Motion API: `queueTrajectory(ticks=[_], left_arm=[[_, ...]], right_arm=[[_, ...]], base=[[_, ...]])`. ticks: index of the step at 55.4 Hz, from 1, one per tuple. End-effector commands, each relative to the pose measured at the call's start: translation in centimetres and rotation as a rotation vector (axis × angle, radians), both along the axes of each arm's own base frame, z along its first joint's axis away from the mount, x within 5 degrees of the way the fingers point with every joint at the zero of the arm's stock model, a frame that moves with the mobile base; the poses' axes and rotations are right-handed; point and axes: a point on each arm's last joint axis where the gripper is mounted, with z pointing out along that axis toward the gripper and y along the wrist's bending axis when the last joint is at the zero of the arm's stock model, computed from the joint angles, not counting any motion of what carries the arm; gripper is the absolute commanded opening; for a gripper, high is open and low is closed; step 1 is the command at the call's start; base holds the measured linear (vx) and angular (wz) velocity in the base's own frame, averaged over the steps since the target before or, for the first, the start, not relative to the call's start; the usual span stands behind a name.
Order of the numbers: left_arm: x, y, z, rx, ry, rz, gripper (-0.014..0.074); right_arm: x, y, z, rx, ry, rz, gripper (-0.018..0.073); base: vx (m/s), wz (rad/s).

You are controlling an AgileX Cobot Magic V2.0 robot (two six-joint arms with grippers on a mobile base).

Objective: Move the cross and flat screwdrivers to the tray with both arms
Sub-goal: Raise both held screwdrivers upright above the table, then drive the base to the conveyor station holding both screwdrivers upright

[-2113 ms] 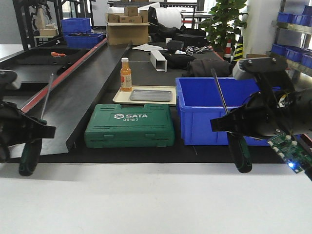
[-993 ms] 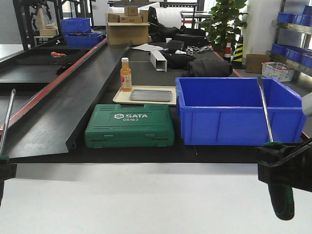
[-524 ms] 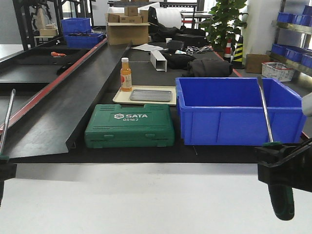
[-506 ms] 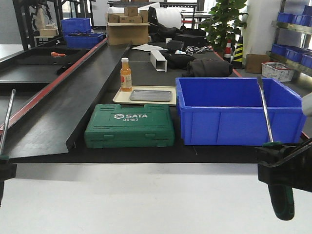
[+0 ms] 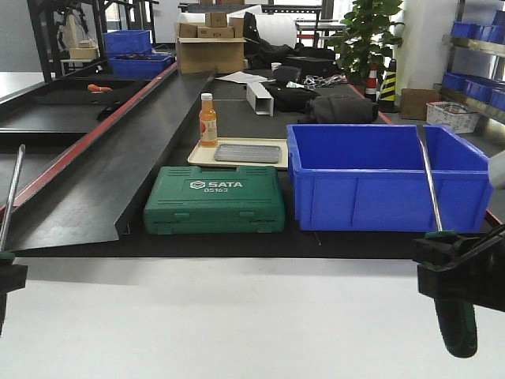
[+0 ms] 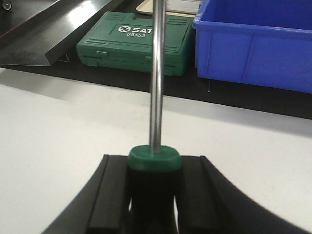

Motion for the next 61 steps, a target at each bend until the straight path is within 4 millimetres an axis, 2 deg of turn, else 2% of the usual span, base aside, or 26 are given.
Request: queueTrajectory(ticks=[1,25,61], left_arm=[[-0.20,0.03,1.85,-0.045,-0.109,0.021,0.0000],[-0.20,0.03,1.85,-0.045,-0.109,0.021,0.0000],[-0.20,0.03,1.85,-0.045,-0.109,0.021,0.0000]], right_arm=[[-0.35,-0.05,2.20,0.028,-0.139,0.008,-0.0008],[-0.35,-0.05,2.20,0.028,-0.139,0.008,-0.0008],[-0.36,-0.06,2.17,0.027,-0.135,0.008,-0.0008]], base=[[-0.12,0.03],[-0.17,0.01],[-0.21,-0.19]])
